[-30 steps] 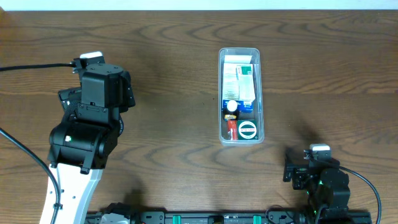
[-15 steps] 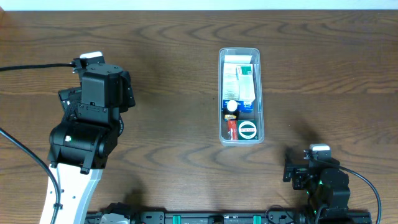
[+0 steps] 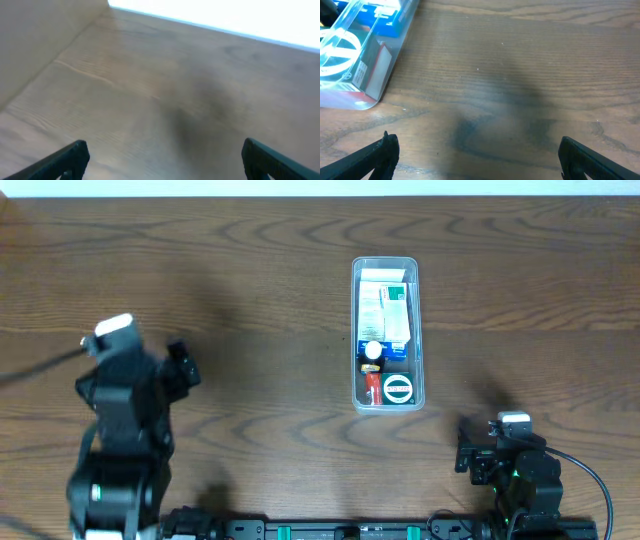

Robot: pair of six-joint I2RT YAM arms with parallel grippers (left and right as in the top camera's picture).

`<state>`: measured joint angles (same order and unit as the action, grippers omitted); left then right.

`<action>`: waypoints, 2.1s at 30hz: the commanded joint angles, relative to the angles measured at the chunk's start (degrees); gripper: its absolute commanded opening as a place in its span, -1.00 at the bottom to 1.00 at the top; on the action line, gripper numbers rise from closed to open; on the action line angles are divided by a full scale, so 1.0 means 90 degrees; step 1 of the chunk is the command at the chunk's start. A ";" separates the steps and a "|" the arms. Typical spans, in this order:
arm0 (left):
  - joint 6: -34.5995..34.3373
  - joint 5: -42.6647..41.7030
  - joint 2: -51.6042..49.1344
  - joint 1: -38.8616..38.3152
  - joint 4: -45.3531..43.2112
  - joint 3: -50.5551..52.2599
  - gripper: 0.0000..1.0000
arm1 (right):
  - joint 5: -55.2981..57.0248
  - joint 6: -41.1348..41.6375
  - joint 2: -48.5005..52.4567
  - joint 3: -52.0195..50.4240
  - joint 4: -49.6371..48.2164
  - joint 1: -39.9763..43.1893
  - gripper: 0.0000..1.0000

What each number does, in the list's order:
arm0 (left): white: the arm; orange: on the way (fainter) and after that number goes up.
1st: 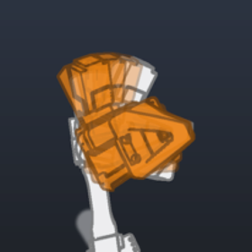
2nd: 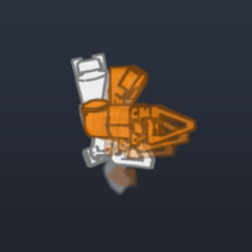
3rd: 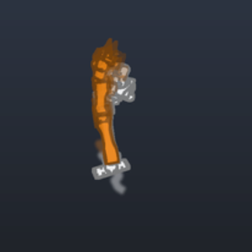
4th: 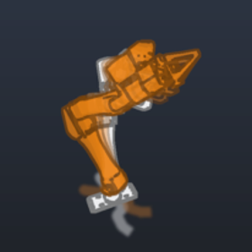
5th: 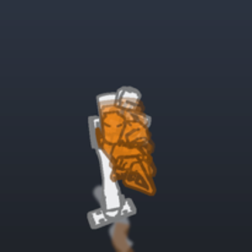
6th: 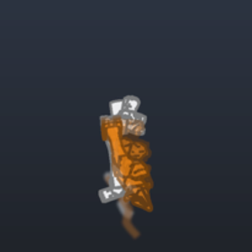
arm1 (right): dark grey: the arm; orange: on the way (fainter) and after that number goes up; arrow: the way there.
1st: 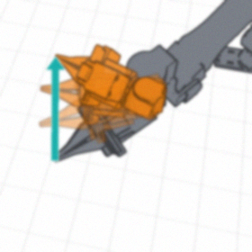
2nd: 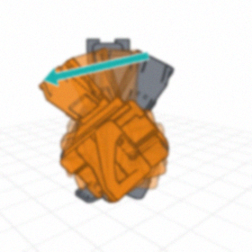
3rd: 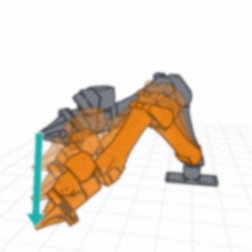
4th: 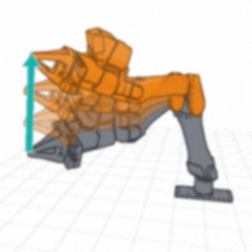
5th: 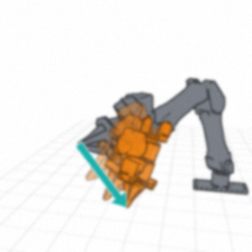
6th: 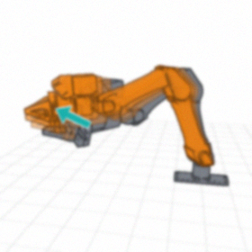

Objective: Pack container

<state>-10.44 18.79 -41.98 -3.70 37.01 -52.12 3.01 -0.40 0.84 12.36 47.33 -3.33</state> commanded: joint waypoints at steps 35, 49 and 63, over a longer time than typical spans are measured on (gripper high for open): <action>0.0967 -0.2023 0.4651 0.0974 -0.0940 0.4911 0.96 | -0.0027 0.0112 -0.0058 -0.0036 0.0010 0.0036 0.98; 0.0967 -0.2021 0.4643 0.0976 -0.0940 0.4908 0.96 | -0.0027 0.0112 -0.0058 -0.0036 0.0010 0.0036 0.99; 0.0967 -0.2021 0.4643 0.0976 -0.0940 0.4908 0.96 | -0.0027 0.0112 -0.0058 -0.0036 0.0010 0.0036 0.98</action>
<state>-2.70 1.23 -0.58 4.80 28.69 -8.91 2.98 -0.25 0.82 12.25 47.33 -3.33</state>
